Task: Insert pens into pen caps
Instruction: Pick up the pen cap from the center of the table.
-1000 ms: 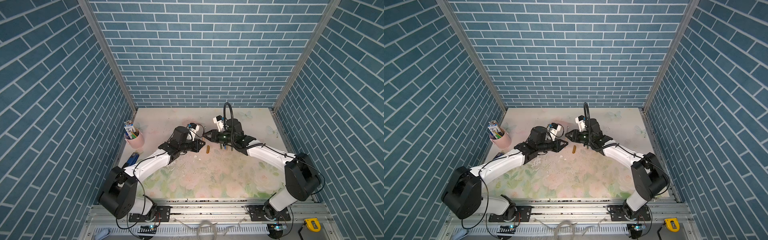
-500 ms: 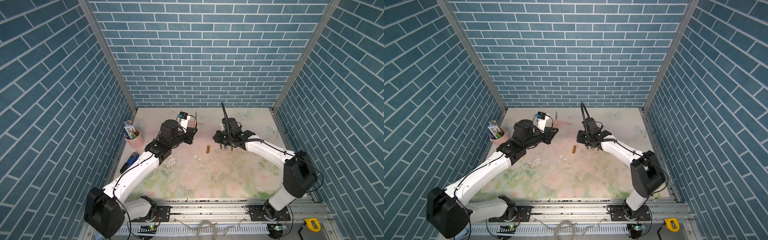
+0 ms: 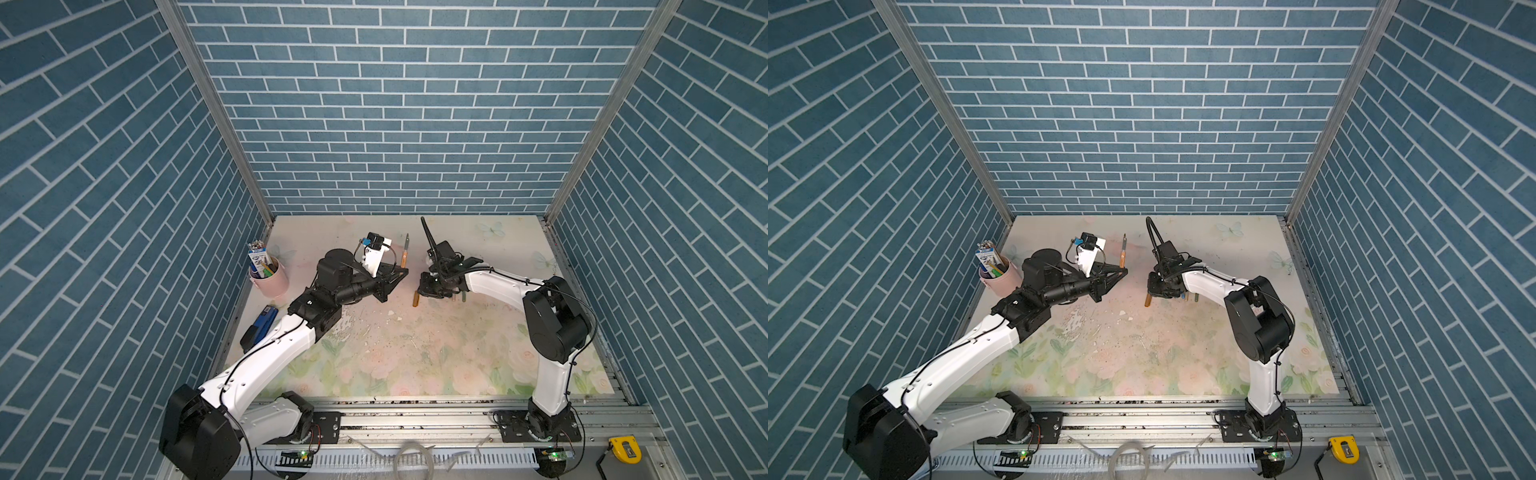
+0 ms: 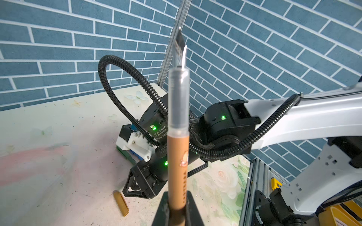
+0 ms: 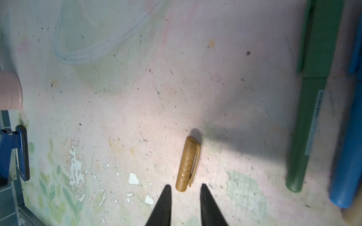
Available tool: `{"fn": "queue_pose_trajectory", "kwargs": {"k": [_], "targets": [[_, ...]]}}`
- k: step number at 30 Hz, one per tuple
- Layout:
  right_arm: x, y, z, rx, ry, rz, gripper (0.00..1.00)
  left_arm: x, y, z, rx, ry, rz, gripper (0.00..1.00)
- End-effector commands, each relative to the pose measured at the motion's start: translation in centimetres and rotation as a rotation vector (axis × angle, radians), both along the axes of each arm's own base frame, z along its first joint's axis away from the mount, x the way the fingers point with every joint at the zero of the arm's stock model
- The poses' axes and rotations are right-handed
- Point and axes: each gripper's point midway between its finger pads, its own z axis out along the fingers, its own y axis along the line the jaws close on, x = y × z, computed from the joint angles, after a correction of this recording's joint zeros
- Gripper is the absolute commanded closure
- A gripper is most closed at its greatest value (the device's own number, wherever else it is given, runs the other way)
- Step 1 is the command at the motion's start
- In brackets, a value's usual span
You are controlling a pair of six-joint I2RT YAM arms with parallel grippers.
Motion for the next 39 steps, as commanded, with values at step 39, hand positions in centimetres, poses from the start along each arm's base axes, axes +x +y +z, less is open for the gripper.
{"fn": "queue_pose_trajectory", "kwargs": {"k": [39], "targets": [[-0.4, 0.8, -5.5, -0.102, 0.102, 0.047, 0.75, -0.3, -0.8, 0.0, -0.005, 0.016, -0.025, 1.0]]}}
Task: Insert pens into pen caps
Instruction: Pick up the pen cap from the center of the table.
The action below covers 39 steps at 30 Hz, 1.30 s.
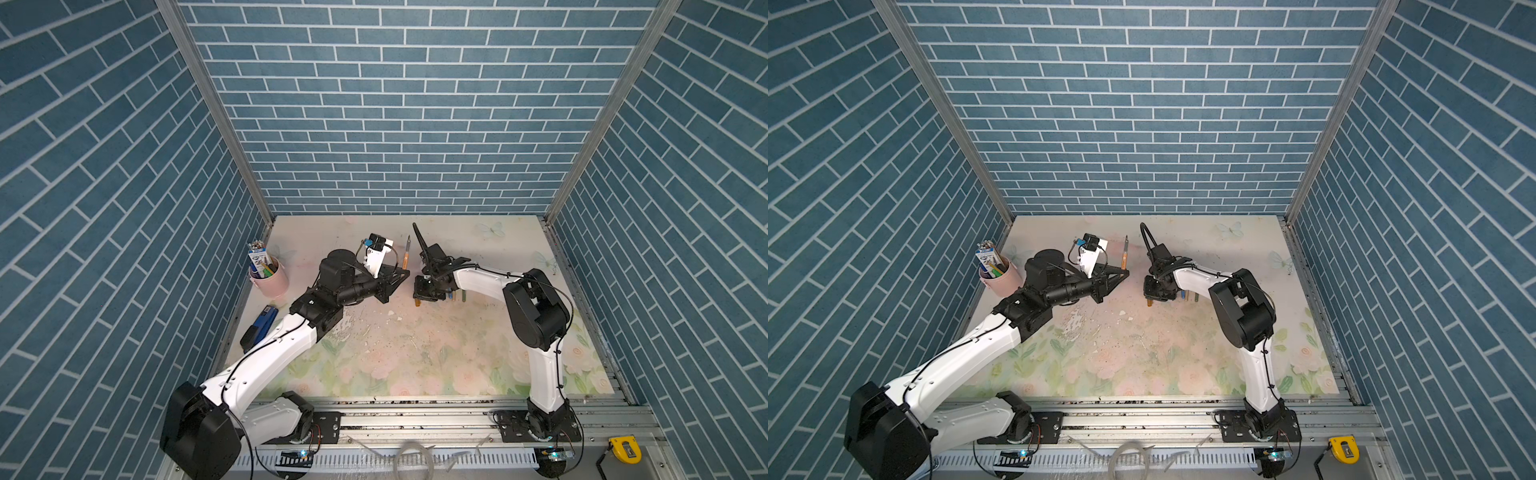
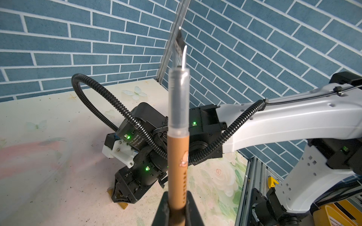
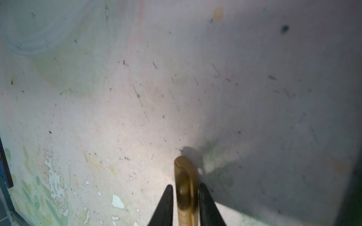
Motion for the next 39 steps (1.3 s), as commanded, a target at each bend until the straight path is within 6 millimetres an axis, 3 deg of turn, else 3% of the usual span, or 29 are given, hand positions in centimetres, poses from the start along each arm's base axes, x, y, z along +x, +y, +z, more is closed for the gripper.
{"fn": "queue_pose_trajectory", "kwargs": {"k": [1, 4, 11, 15, 24, 35, 39], "targets": [[-0.6, -0.6, -1.8, -0.078, 0.019, 0.028, 0.76, -0.1, -0.3, 0.6, -0.007, -0.013, -0.016, 1.0], [-0.9, -0.6, -1.9, -0.102, 0.017, 0.051, 0.75, -0.1, -0.4, 0.5, -0.008, -0.008, -0.019, 1.0], [-1.3, 0.9, 1.2, 0.012, -0.033, 0.108, 0.73, -0.1, -0.4, 0.5, -0.006, -0.007, -0.019, 1.0], [-1.3, 1.9, 1.7, 0.068, -0.038, 0.134, 0.75, 0.0, -0.4, 0.5, -0.003, -0.007, -0.016, 1.0], [-0.8, -0.7, -1.5, -0.12, -0.007, 0.087, 0.88, 0.0, -0.4, 0.2, 0.007, -0.006, -0.015, 1.0], [-0.9, -0.9, -2.8, -0.18, 0.005, 0.093, 0.8, 0.1, -0.3, 0.1, 0.016, -0.008, -0.008, 1.0], [-0.8, -1.6, -3.1, -0.226, -0.01, 0.093, 0.86, 0.2, -0.2, 0.1, 0.019, -0.013, -0.003, 1.0]]}}
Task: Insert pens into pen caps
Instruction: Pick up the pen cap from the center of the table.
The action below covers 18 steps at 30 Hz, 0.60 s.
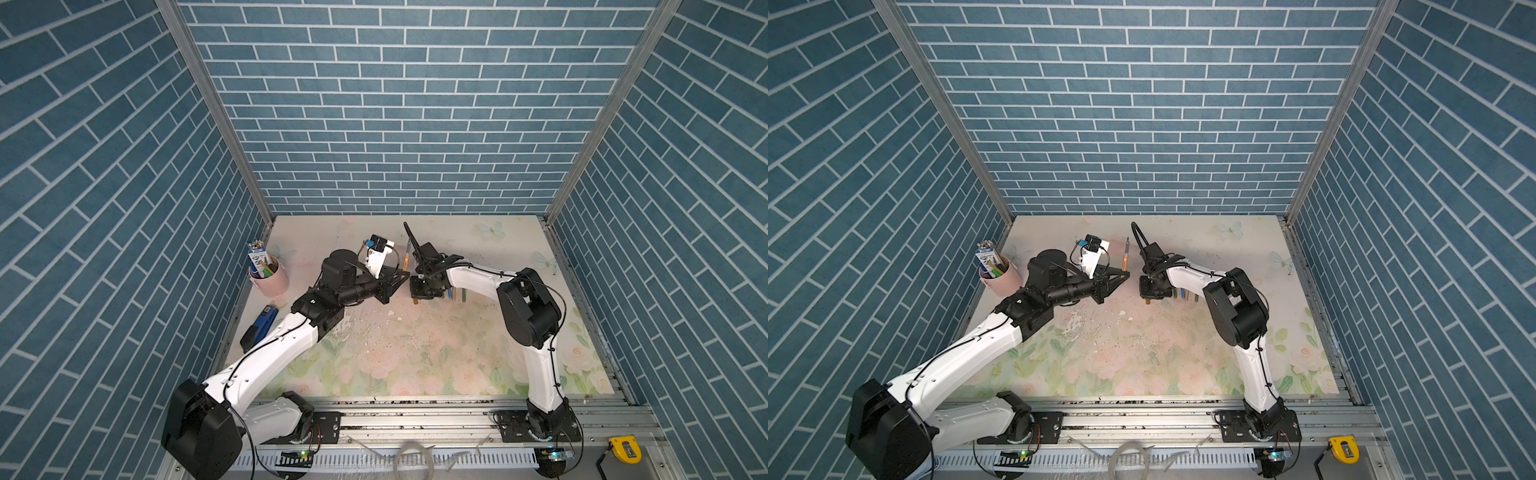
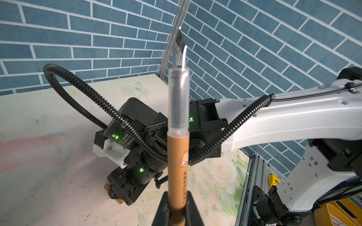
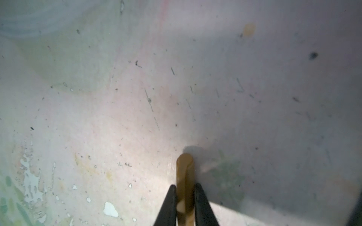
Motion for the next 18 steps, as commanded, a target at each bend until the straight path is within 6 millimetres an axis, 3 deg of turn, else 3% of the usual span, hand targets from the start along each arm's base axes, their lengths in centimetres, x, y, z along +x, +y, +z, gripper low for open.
{"fn": "queue_pose_trajectory", "kwargs": {"k": [1, 11, 18], "targets": [[-1.2, -2.3, -2.7, -0.135, 0.041, 0.003, 0.88, 0.0, -0.2, 0.9, 0.0, -0.03, -0.006, 1.0], [-1.1, -0.6, 1.9, 0.014, -0.048, 0.02, 0.93, 0.1, -0.2, 0.8, 0.004, -0.03, -0.007, 1.0], [-0.4, -0.3, 8.2, 0.218, -0.221, -0.016, 0.94, 0.3, -0.1, 0.6, 0.012, -0.048, 0.005, 1.0]]}}
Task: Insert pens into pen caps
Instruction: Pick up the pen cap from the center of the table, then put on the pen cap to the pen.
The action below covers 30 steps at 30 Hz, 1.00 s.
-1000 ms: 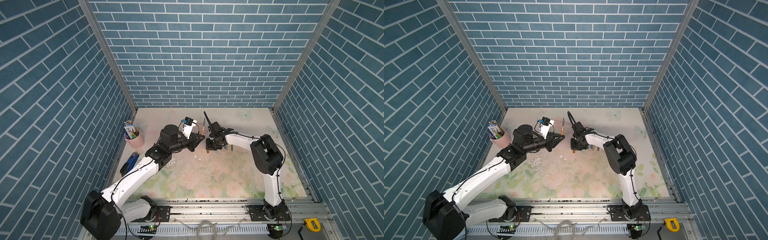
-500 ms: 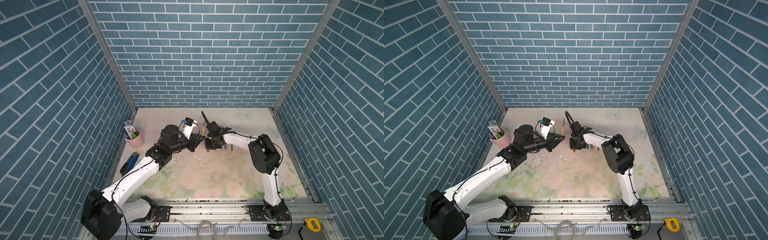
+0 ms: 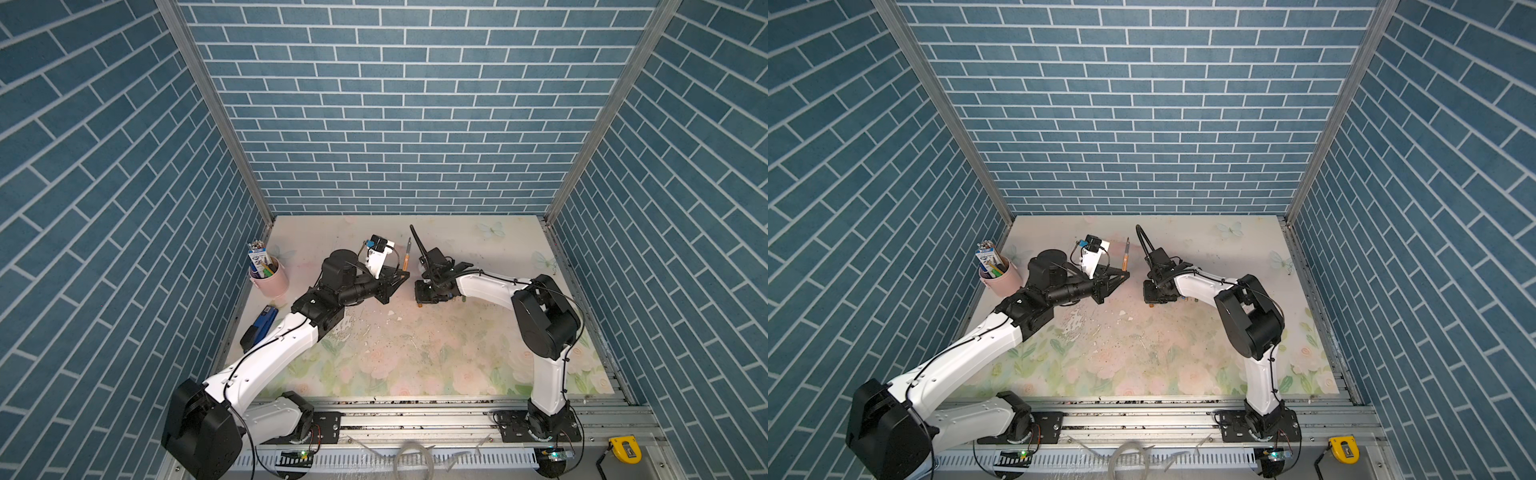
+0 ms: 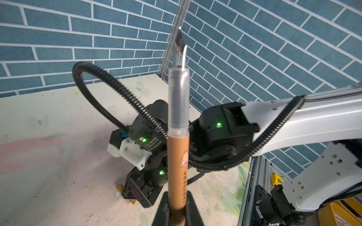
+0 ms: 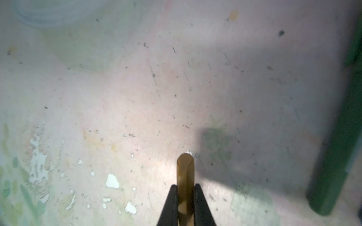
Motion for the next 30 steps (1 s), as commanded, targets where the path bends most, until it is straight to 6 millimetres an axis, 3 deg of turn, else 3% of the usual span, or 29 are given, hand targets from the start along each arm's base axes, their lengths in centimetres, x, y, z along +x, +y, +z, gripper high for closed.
{"fn": "queue_pose_trajectory", "kwargs": {"k": [1, 11, 16, 22, 30], "targets": [[1.5, 1.0, 6.6, 0.185, -0.169, -0.022, 0.95, 0.2, -0.1, 0.5, 0.005, -0.036, 0.005, 1.0], [0.1, -0.2, 22.9, 0.557, -0.629, 0.013, 0.95, 0.4, -0.1, -0.1, 0.013, -0.08, 0.008, 1.0], [-0.9, -1.4, 29.6, 0.672, -0.807, 0.01, 0.97, 0.3, -0.4, -0.3, 0.021, -0.1, 0.005, 1.0], [-1.9, -1.1, 34.1, 0.777, -0.878, 0.052, 0.97, 0.1, -0.7, -0.5, 0.022, -0.102, -0.008, 1.0], [-2.4, 0.3, 36.2, 0.886, -0.875, 0.11, 0.98, -0.2, -1.2, -0.8, 0.028, -0.094, -0.028, 1.0]]}}
